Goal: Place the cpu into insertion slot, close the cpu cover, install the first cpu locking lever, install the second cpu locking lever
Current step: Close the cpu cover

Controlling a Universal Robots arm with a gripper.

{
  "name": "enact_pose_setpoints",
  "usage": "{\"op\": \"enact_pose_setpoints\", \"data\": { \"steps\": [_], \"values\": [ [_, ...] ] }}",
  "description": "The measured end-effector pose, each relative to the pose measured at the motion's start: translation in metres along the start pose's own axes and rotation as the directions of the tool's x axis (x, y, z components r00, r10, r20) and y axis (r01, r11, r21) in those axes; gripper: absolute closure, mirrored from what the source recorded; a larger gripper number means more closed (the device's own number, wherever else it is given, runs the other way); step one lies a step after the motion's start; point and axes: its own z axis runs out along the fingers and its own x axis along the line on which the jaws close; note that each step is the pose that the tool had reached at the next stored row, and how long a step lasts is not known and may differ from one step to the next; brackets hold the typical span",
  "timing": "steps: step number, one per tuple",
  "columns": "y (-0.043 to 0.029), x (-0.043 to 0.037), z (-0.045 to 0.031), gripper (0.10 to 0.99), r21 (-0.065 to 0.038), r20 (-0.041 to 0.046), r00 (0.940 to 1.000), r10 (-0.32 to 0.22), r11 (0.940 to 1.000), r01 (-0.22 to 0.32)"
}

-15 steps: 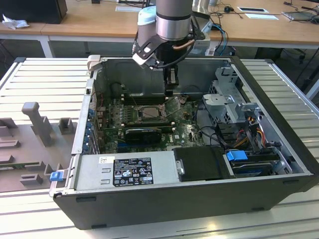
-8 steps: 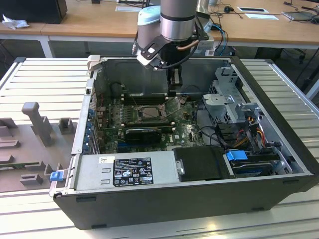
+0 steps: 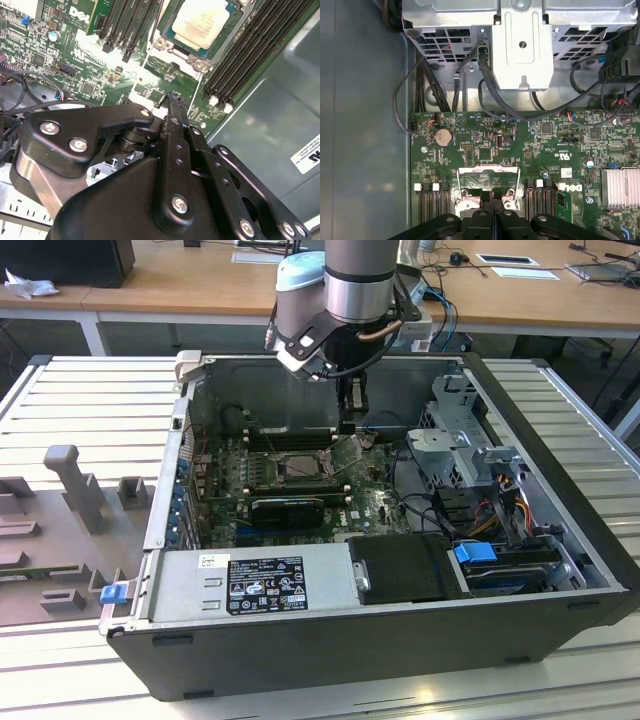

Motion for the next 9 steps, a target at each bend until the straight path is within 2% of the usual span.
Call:
{"op": "enact_pose_setpoints", "data": {
  "steps": [9],
  "values": [
    [0.0042, 0.0001, 0.0002, 0.980, 0.000, 0.0000, 1.0000, 0.000, 1.0000, 0.000]
  ]
}}
